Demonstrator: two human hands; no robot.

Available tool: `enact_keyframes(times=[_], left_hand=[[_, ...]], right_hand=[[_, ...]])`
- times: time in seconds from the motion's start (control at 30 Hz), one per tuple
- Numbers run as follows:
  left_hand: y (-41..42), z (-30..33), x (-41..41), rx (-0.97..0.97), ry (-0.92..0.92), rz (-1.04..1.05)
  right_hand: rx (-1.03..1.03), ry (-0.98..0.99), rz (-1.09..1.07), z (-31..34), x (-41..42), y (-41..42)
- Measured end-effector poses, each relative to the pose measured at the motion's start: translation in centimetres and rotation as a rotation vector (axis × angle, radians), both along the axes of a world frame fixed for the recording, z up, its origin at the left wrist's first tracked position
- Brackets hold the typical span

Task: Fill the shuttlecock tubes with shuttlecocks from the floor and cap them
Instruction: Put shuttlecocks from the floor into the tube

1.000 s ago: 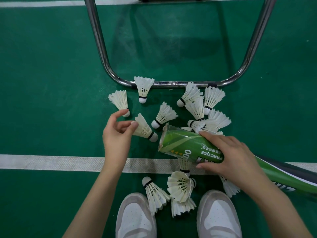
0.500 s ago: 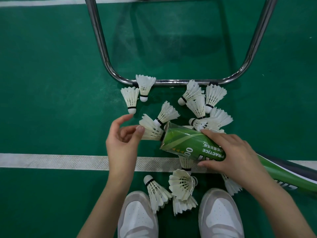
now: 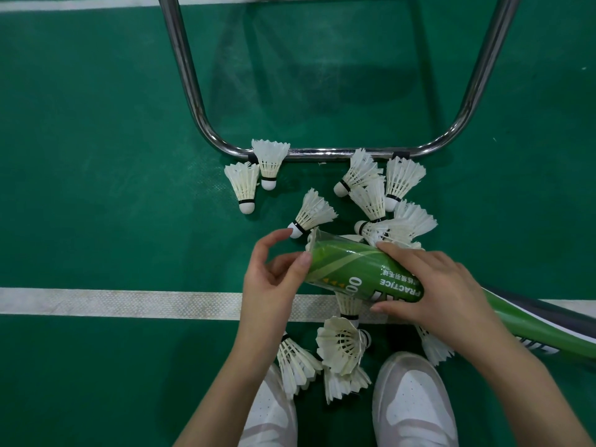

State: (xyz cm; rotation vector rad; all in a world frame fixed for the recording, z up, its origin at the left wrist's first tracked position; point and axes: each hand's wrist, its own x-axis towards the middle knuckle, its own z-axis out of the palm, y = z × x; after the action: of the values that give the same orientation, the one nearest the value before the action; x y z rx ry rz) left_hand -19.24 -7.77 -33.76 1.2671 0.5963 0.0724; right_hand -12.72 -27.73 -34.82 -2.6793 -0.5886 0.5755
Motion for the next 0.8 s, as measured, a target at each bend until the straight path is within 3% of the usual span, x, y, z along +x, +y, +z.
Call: enact_keyframes(times=[0.37,0.67,0.8], left_hand=[[0.3,-0.46,0.0,0.211,0.083,-0.2],[-0.18,-0.69,-0.43,0.102,0.03,-0.285],[-0.15,-0.62,-0.47,0.139,0.033,-0.294]], right_hand=[[-0.023,0.029,0.019,0.33,-0.29,-0.06],[-0.038,0.049,0.023,0.12,-0.37,-0.01],[-0.029,0.046,0.022,-0.04,-0.4,-0.17]])
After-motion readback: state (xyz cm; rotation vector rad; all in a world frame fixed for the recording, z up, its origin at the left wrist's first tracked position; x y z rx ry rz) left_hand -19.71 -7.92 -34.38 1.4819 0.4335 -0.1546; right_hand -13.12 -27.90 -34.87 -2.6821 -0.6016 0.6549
